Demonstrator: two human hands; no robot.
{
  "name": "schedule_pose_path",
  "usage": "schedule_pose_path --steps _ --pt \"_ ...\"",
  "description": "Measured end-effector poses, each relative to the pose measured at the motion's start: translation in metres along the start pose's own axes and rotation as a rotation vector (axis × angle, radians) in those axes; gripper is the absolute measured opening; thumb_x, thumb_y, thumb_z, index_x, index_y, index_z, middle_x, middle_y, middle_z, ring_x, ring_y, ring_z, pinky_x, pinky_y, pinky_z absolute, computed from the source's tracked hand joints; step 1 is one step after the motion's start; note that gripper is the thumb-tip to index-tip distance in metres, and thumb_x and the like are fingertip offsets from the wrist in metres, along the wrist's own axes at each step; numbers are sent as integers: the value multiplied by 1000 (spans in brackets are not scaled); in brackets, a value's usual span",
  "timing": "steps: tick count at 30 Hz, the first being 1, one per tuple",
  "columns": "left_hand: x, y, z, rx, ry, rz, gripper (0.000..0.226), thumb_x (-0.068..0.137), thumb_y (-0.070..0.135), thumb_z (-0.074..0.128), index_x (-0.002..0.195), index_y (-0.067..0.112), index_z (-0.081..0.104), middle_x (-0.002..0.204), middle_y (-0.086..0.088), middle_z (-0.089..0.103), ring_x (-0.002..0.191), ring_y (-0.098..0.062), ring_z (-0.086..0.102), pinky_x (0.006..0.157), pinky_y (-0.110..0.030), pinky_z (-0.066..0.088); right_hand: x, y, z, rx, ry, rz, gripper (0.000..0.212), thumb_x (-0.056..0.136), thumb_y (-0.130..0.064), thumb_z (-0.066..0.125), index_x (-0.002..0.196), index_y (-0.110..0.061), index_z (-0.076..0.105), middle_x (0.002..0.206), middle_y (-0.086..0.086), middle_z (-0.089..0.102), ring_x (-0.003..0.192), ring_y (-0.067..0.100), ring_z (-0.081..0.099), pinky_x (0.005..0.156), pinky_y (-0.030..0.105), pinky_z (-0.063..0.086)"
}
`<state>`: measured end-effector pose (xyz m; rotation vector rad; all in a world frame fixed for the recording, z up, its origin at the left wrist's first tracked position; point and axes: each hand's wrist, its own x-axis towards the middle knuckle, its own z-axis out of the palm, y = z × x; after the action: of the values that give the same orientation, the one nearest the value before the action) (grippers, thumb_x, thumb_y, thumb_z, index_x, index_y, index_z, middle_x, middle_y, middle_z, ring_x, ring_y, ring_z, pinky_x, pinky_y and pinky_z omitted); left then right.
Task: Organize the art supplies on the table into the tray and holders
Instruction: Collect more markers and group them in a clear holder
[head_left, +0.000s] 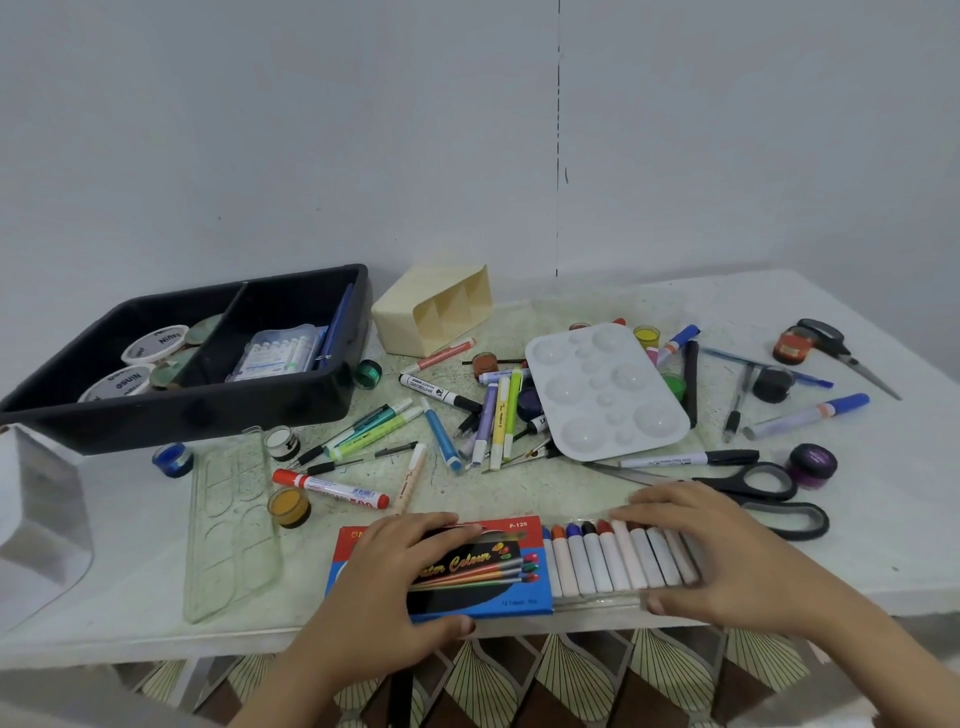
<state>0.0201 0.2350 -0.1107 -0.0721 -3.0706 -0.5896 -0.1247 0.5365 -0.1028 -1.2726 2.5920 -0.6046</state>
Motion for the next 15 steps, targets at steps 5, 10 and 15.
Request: schedule_pose_path --steps 5,10,15 --pt "1 2 0 -2 -11 -2 68 68 74 53 128 67 22 134 42 21 125 21 8 106 -21 12 -1 4 0 39 7 -2 64 62 -60 72 117 -59 39 122 -37 35 120 -15 27 98 9 24" --pt "5 13 4 21 -46 12 70 70 73 51 131 65 17 134 41 15 120 22 4 102 -17 11 7 -4 9 35 -7 -27 64 62 -66 70 116 -62 37 122 -39 34 119 -16 24 95 6 21" --pt "6 17 9 43 -48 17 70 71 73 49 131 65 13 134 40 12 119 23 0 99 -12 8 11 -12 15 31 -38 -51 65 67 -69 65 123 -62 32 124 -42 26 122 -17 18 97 4 16"
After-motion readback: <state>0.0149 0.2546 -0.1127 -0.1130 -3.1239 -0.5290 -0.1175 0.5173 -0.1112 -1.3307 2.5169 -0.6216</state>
